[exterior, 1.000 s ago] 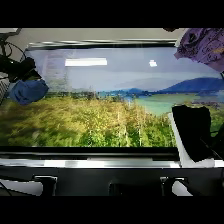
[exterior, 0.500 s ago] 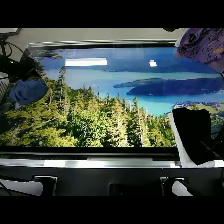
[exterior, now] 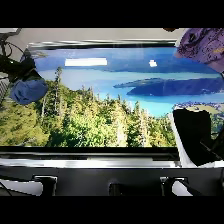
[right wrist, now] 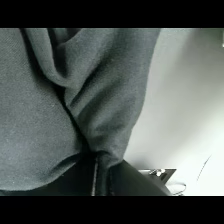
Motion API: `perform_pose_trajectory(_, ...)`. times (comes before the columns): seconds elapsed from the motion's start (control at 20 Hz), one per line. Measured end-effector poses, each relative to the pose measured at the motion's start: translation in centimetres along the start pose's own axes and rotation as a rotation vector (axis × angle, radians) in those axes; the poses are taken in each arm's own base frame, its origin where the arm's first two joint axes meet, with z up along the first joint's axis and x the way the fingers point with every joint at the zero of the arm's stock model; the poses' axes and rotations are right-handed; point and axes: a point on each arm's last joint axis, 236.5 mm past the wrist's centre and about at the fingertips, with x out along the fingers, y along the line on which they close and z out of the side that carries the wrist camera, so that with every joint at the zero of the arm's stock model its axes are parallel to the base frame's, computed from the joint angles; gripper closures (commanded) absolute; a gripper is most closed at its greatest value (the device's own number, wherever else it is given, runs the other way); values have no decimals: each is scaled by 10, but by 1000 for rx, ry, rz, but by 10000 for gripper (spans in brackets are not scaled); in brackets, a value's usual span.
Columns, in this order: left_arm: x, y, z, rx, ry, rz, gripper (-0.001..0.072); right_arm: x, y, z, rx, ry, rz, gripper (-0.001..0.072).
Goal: Fold the clothes and pants, and hang the long-sleeved shirts on hangers.
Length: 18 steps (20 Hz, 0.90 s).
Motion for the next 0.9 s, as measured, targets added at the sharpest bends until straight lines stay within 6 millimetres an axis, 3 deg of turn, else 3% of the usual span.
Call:
perform_pose_trajectory(0.15,0,0,0,0,0,0,692,0,-5,1,-2,-5,-20,319)
perform_pose_trajectory(0.2,0,0,0,0,0,0,692,0,-6,3,-5,-12,-24,279)
perform_pose_trajectory(0.3,0,0,0,0,0,0,692,0,-7,6,-4,-26,-28,284)
perform_pose_trajectory(0.45,0,0,0,10,0,0,692,-9,0,20,-27,-82,12,323)
perform_pose_trajectory(0.6,0,0,0,17,0,0,692,-43,35,42,-88,-182,192,474)
perform_pose_trajectory(0.65,0,-1,0,21,1,-1,693,-60,53,47,-124,-221,280,475)
perform_pose_trajectory(0.7,1,-2,-1,26,2,0,692,-83,77,50,-177,-268,387,522)
perform_pose_trajectory(0.75,1,-3,-2,38,4,-1,693,-106,102,48,-243,-315,486,615)
perform_pose_trajectory(0.8,2,-5,-4,58,8,-1,693,-133,130,39,-329,-369,583,680)
perform_pose_trajectory(0.9,4,-11,-13,109,22,3,693,-176,183,3,-540,-457,723,686)
